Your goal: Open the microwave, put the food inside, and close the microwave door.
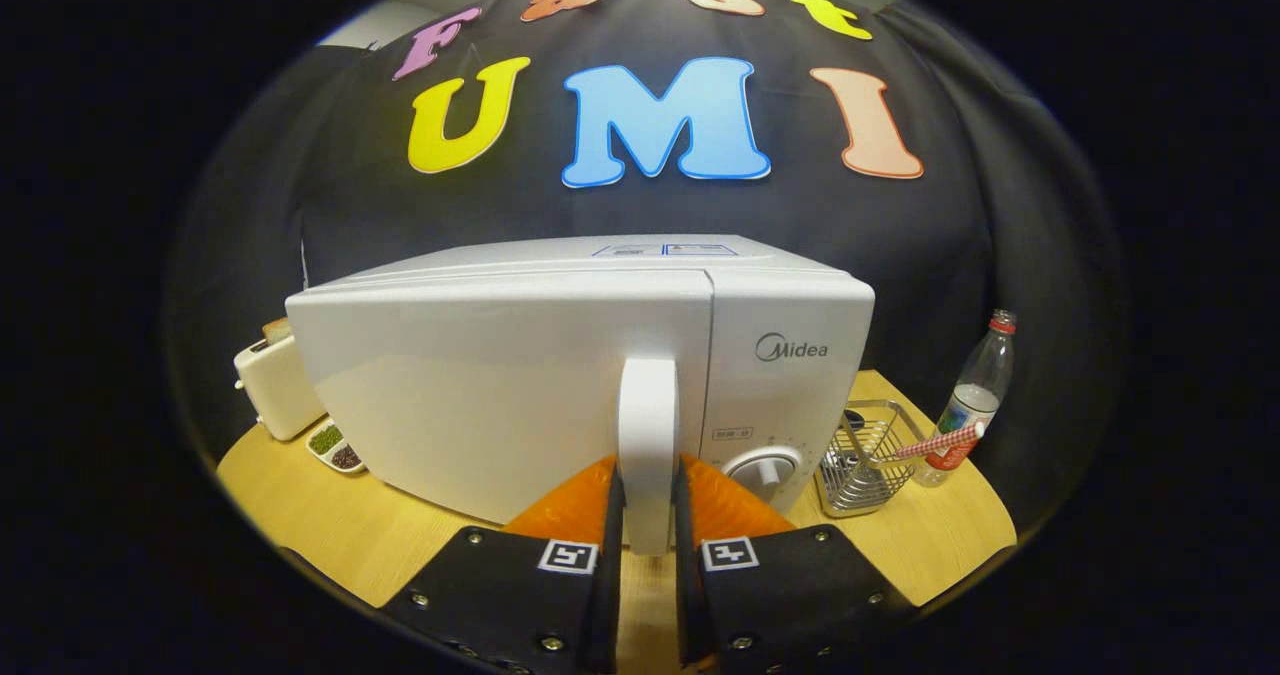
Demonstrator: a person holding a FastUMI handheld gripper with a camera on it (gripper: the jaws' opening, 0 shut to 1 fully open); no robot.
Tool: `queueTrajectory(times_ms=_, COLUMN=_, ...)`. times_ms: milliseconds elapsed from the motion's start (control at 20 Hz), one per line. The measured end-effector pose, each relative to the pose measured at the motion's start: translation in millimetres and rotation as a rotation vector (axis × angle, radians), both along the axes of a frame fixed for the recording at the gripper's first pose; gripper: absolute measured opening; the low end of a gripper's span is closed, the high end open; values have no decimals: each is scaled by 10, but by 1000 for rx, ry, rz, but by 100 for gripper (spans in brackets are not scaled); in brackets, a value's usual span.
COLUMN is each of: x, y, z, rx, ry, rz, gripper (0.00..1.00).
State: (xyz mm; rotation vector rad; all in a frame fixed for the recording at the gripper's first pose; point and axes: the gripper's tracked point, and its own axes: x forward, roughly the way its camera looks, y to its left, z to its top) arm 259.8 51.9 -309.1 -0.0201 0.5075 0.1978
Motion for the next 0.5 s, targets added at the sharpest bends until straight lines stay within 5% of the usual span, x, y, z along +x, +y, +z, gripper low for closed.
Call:
queueTrajectory(times_ms=250, x=-10, y=-10, z=2, rx=-35, ry=15, rz=7, gripper=10)
queueTrajectory(times_ms=500, x=-340, y=25, z=37, rx=-72, ry=7, rz=45, gripper=10)
